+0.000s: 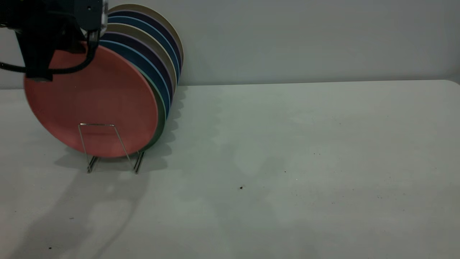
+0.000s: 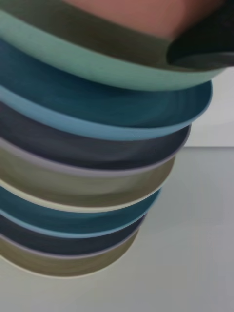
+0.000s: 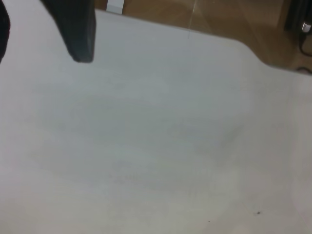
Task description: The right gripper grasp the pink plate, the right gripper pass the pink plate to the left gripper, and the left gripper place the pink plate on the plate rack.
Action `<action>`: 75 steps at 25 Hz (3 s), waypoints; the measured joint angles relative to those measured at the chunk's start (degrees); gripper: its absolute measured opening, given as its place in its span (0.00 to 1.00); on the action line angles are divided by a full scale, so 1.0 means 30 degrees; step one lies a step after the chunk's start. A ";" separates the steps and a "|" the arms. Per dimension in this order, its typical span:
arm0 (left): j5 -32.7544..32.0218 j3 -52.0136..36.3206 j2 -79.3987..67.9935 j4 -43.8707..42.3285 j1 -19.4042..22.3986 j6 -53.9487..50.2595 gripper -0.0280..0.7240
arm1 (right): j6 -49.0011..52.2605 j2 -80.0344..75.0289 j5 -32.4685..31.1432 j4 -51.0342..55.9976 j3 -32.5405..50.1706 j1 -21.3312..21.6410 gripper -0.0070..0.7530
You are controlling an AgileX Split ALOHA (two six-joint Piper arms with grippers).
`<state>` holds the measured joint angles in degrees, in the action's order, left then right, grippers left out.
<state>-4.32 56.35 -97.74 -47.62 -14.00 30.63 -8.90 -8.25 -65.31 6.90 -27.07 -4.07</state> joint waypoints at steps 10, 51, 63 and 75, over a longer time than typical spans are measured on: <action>-0.2124 0.0000 0.0000 0.0000 0.0000 -0.4092 0.61 | 0.0291 0.0000 0.0000 -0.0197 0.0000 0.0000 0.47; -2.0799 -0.6170 2.1099 1.3837 -0.8340 -1.1615 0.63 | 0.1274 0.1831 0.0024 -0.0645 0.0000 -0.1492 0.40; -1.9926 -0.9495 2.6355 1.4520 -0.8340 -1.1367 0.63 | 0.1283 0.1831 0.0024 -0.0623 0.0000 -0.1492 0.40; -1.9902 -0.9495 2.8344 1.5171 -0.8355 -1.1097 0.63 | 0.1283 0.3040 0.0003 -0.0440 0.0000 -0.0795 0.40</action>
<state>-64.03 27.87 -12.70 -2.10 -39.06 -2.66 -5.05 0.87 -65.30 5.58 -27.07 -6.46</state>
